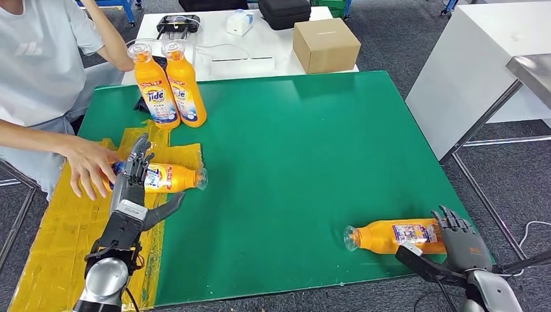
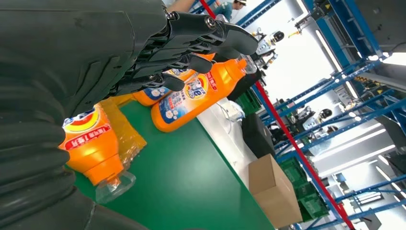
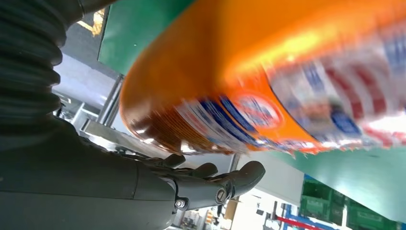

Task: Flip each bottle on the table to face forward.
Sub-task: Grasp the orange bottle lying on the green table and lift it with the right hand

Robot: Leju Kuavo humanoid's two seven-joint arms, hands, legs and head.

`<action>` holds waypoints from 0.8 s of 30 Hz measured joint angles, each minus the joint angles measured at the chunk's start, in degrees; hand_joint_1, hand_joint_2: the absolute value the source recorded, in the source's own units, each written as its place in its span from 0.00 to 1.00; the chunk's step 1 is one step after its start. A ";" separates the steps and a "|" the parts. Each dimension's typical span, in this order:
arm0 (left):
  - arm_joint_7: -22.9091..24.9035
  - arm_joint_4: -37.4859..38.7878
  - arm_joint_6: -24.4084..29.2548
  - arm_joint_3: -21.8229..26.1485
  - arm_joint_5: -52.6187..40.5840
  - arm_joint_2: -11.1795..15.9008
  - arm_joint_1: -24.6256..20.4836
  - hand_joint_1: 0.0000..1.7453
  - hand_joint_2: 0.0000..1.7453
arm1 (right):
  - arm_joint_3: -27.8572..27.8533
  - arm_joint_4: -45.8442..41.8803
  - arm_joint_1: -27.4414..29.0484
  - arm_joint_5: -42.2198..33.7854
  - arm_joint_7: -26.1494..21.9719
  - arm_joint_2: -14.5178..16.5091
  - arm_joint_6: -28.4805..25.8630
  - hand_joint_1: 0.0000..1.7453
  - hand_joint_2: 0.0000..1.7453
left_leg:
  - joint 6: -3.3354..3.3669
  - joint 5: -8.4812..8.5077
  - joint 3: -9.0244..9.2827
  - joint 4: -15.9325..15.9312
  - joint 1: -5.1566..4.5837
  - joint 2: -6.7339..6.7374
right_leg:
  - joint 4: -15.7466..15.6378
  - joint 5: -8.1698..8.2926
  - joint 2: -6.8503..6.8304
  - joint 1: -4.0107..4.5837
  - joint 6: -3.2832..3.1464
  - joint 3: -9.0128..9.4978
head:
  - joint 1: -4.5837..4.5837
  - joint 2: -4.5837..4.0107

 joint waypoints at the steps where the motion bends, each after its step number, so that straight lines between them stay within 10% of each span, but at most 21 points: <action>1: 0.01 0.11 -0.05 -0.03 0.02 -0.02 -0.06 0.00 1.00 | -0.04 0.45 -0.14 0.05 0.02 -0.04 0.10 0.00 1.00 | 0.01 -0.03 0.08 0.00 0.00 0.01 | -0.01 -0.02 0.01 0.00 0.03 0.08 | 0.00 0.00; 4: 0.03 0.39 -0.13 -0.09 0.10 -0.09 -0.27 0.00 1.00 | -0.09 1.50 -0.59 0.56 0.09 -0.07 0.22 0.10 1.00 | 0.05 -0.03 0.23 0.00 -0.01 0.03 | -0.07 -0.02 0.07 -0.01 0.06 0.25 | 0.00 0.00; 11: 0.08 1.01 -0.17 -0.17 0.78 -0.34 -0.77 0.00 1.00 | 0.78 5.48 -2.80 3.13 -0.05 0.45 -0.88 0.77 1.00 | 0.11 0.00 0.47 0.00 -0.03 0.06 | -0.18 0.03 0.14 -0.01 0.06 0.54 | 0.01 0.00; 24: 0.23 1.84 -0.17 -0.77 1.02 -0.83 -1.01 0.00 1.00 | 3.59 9.59 -6.24 4.19 0.47 0.92 -1.63 0.99 1.00 | 0.01 -0.16 0.90 0.00 -0.01 0.43 | -0.18 0.09 0.56 0.03 -0.03 0.81 | 0.01 0.00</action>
